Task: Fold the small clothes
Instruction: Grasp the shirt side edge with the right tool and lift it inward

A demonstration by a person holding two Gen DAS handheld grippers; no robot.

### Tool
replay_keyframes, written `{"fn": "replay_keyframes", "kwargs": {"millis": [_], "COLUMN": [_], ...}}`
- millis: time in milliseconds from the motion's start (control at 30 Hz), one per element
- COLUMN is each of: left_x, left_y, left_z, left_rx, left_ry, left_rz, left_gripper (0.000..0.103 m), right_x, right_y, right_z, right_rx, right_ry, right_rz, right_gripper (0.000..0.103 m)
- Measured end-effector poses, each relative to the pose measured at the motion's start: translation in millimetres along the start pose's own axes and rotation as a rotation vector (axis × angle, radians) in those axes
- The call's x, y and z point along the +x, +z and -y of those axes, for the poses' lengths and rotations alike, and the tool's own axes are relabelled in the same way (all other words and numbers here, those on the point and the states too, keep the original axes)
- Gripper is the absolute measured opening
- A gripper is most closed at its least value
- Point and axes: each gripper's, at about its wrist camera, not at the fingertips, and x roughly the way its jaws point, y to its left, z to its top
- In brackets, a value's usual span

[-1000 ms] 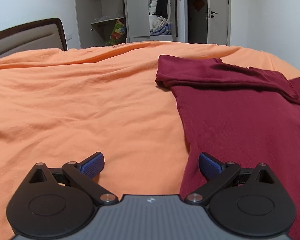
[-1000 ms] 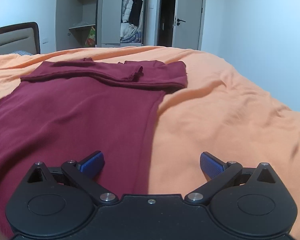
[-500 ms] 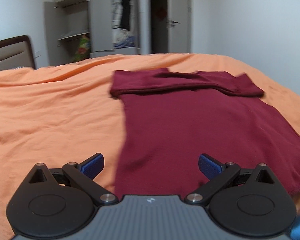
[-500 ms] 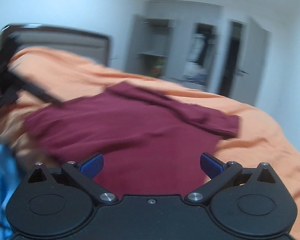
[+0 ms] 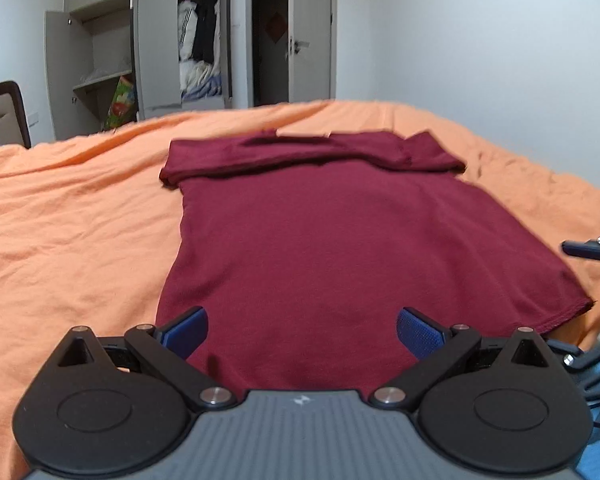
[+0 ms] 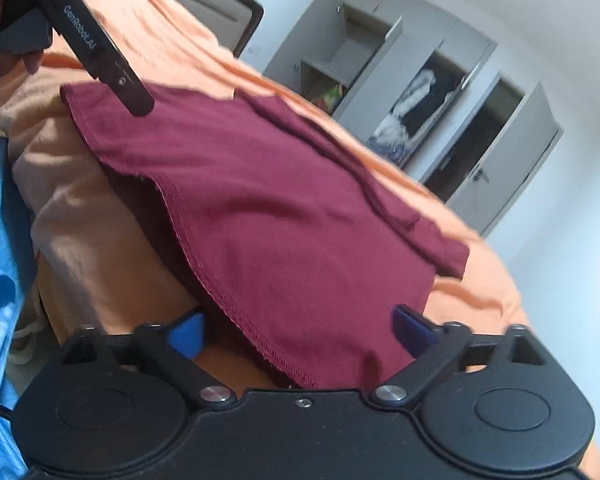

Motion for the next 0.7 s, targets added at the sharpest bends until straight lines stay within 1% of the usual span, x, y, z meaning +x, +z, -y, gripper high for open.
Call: {"fn": "replay_keyframes", "kwargs": {"millis": [33,67,133,167,233,367,500,600,667,700], "left_x": [-3,-6,-13,-16,-22,-22,-10,0,2,3], "left_y": [-1,-2,-5,-6,-10,-17,-25,-27,-25,-24], "left_z": [1,3,9,12,20,37,50,53,51,47], "left_rx": [0.002,0.009,0.030,0.048,0.101,0.194,0.224,0.237,0.234,0.227], "left_ry": [-0.016,-0.033,-0.062,-0.074,-0.091,-0.095,-0.094,-0.047,-0.003,0.007], "left_rz": [0.011,0.018,0.040,0.054,0.084,0.096,0.096,0.088,0.091,0.092], "left_gripper": [0.103,0.103,0.103,0.103,0.103,0.103,0.103,0.103,0.102,0.102], "right_x": [-2,-3,-10,-12,-17,-24,-26,-24,-25,-26], "right_y": [0,-1,-1,0,3,12,23,30,33,33], "right_z": [1,3,10,12,15,22,30,37,39,40], "right_rx": [0.006,0.019,0.063,0.081,0.105,0.155,0.224,0.259,0.252,0.248], "right_ry": [0.006,0.015,0.044,0.056,0.069,0.081,0.072,0.069,0.064,0.061], "right_rz": [0.017,0.037,0.087,0.103,0.137,0.166,0.179,0.194,0.198,0.200], "right_gripper": [0.075,0.069,0.041,0.036,0.023,0.014,0.011,0.011,0.011,0.011]}}
